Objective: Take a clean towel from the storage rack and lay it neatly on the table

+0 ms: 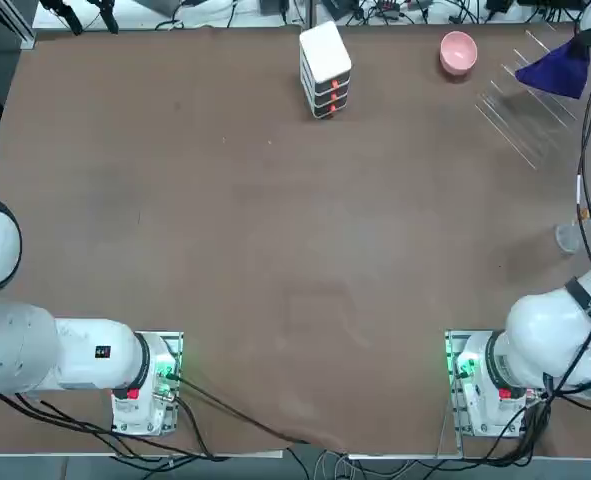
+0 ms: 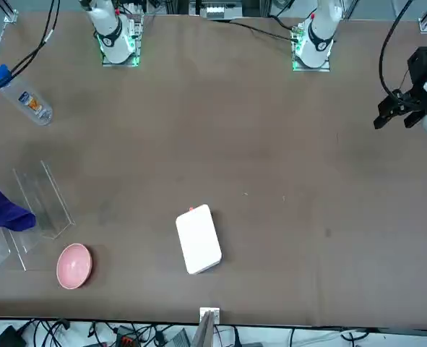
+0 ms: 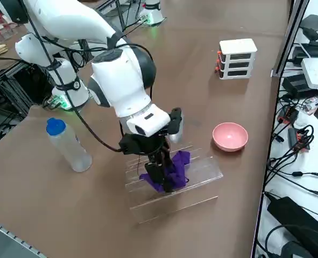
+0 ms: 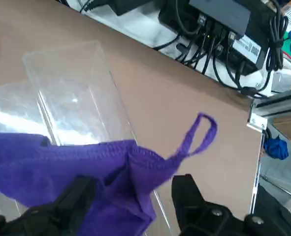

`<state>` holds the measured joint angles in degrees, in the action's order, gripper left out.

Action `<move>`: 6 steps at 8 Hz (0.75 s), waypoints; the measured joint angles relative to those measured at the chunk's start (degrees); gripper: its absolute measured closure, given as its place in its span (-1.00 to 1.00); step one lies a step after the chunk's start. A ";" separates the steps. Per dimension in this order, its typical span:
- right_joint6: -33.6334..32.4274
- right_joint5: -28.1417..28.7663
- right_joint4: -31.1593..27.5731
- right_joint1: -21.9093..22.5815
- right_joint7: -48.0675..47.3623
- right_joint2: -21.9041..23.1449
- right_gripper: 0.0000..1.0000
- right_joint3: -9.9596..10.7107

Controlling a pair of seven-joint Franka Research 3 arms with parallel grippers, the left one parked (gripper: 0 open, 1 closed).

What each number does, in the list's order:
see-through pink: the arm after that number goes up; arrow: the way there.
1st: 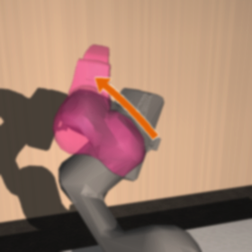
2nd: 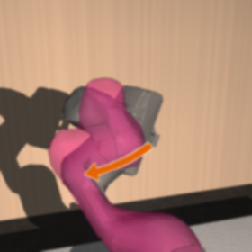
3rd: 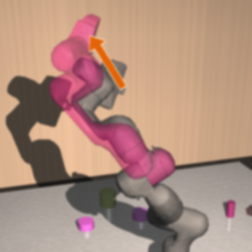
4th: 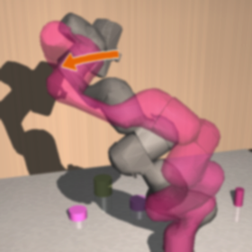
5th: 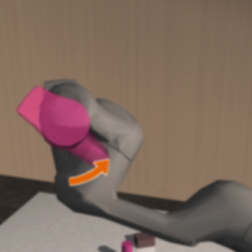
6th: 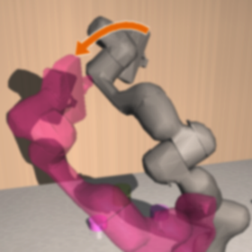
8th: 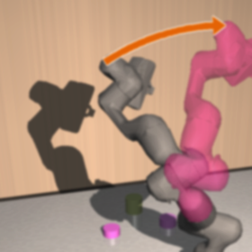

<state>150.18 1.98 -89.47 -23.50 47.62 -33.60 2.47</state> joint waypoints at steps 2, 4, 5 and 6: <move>0.82 0.01 0.33 0.00 0.00 0.00 -0.87 -1.29; 1.99 0.01 0.33 -0.08 0.00 0.00 -0.65 -1.32; 2.10 0.01 0.33 -0.16 0.00 0.00 -0.45 -1.32; 2.14 0.01 0.33 -0.23 0.00 0.00 -0.44 -1.32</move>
<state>152.33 1.99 -89.14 -23.72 47.62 -33.60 1.15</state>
